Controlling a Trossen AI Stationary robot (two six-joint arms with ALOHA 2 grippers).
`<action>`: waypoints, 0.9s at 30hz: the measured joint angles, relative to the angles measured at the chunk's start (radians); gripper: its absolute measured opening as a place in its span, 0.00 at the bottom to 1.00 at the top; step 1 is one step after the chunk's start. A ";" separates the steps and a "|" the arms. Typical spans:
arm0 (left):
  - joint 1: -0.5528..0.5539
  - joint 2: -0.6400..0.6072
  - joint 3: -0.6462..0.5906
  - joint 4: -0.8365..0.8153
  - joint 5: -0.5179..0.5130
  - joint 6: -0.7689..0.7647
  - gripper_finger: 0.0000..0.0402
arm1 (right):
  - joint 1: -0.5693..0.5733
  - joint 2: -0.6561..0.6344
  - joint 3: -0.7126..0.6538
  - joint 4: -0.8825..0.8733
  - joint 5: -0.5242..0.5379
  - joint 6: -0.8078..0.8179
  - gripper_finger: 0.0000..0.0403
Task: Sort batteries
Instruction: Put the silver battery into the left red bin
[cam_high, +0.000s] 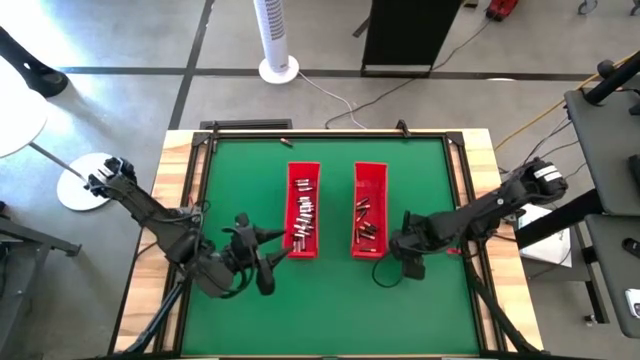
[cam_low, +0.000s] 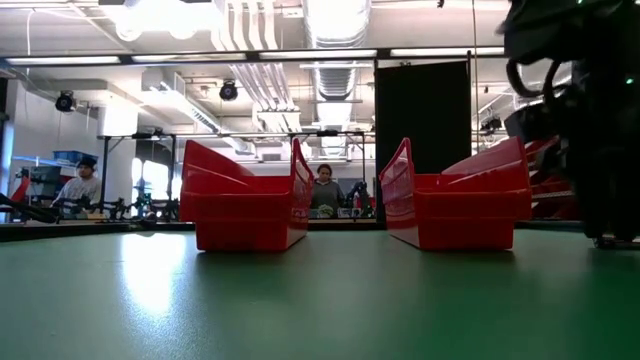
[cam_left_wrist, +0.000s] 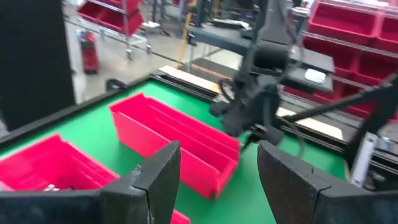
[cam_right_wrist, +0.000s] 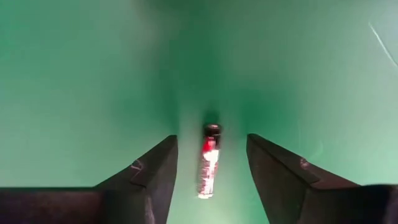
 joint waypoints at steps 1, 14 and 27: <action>0.000 -0.001 0.000 0.001 0.014 0.000 0.48 | -0.011 0.004 -0.006 0.002 0.000 -0.004 0.45; 0.002 -0.160 -0.002 -0.181 0.052 0.034 0.36 | -0.043 0.018 -0.060 0.084 0.007 0.017 0.17; 0.004 -0.337 -0.002 -0.188 0.041 0.170 0.29 | -0.026 0.032 -0.086 0.091 0.007 0.074 0.04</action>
